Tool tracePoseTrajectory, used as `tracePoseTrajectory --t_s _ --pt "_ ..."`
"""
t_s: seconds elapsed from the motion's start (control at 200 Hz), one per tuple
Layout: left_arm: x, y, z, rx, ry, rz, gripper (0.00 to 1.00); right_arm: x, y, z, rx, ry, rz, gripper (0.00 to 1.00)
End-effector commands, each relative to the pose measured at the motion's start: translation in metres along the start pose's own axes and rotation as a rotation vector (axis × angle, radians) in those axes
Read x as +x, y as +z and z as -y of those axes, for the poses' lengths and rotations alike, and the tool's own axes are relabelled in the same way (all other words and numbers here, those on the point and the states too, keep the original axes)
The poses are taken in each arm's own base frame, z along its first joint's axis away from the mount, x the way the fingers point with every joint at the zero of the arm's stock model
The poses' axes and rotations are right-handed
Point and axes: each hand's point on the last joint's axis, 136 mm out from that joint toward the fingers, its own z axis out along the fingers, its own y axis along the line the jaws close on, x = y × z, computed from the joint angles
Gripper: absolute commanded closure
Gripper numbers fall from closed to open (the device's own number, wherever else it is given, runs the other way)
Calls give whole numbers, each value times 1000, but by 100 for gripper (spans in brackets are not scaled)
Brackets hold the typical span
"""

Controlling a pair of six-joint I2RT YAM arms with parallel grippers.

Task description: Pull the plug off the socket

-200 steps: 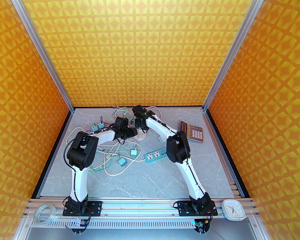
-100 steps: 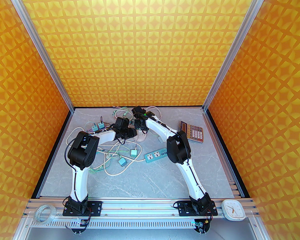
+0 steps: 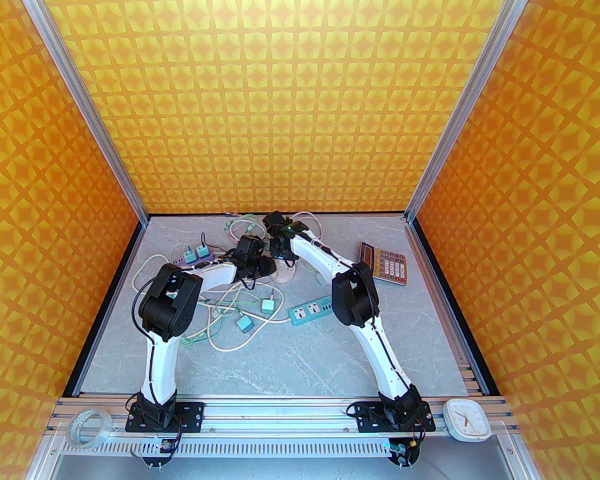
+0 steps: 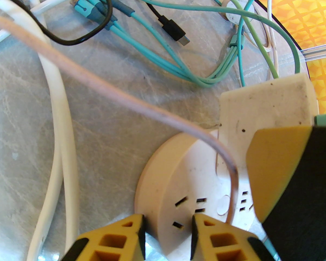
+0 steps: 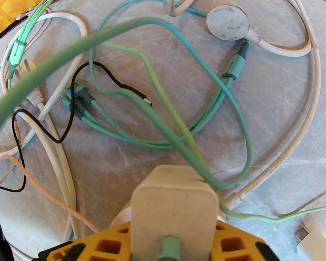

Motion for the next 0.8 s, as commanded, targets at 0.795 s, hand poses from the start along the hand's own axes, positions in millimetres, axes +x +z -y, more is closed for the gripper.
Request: tracePoseTrajectory --t_s 0.795 --pt "134 30 -9 -150 24 -298 74 64 -30 -52 -170 -68 -151 86"
